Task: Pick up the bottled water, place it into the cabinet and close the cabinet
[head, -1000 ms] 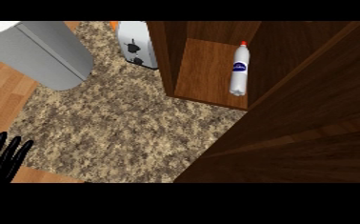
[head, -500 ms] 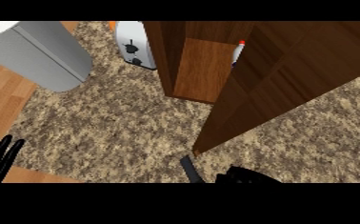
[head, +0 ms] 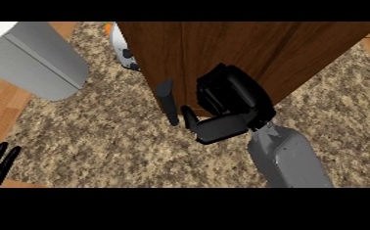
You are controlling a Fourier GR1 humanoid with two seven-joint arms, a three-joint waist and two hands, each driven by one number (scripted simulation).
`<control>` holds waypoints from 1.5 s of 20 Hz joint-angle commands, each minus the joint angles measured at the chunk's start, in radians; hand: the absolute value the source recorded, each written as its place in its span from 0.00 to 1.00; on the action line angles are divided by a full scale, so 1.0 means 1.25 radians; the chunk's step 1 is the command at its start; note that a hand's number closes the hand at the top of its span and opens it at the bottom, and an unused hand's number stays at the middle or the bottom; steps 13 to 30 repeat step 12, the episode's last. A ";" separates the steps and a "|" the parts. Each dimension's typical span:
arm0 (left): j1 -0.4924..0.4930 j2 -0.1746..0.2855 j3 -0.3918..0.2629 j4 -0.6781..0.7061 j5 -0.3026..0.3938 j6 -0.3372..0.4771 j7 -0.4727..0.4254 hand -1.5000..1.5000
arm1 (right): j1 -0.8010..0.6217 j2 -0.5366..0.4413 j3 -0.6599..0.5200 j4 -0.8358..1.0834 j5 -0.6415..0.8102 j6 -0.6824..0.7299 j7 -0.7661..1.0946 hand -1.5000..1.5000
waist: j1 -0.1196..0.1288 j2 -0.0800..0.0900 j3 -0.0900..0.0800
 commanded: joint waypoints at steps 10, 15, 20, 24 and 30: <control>0.007 -0.010 0.035 0.002 0.002 -0.058 -0.010 0.00 | -0.282 0.007 -0.155 0.412 0.038 0.002 -0.117 1.00 | -0.031 -0.003 0.003; -0.006 -0.005 0.037 -0.012 0.010 -0.045 0.014 0.00 | -0.315 0.016 -0.157 0.421 0.039 -0.009 -0.099 1.00 | -0.031 -0.001 0.002; -0.006 -0.005 0.037 -0.012 0.010 -0.045 0.014 0.00 | -0.315 0.016 -0.157 0.421 0.039 -0.009 -0.099 1.00 | -0.031 -0.001 0.002; -0.006 -0.005 0.037 -0.012 0.010 -0.045 0.014 0.00 | -0.315 0.016 -0.157 0.421 0.039 -0.009 -0.099 1.00 | -0.031 -0.001 0.002; -0.006 -0.005 0.037 -0.012 0.010 -0.045 0.014 0.00 | -0.315 0.016 -0.157 0.421 0.039 -0.009 -0.099 1.00 | -0.031 -0.001 0.002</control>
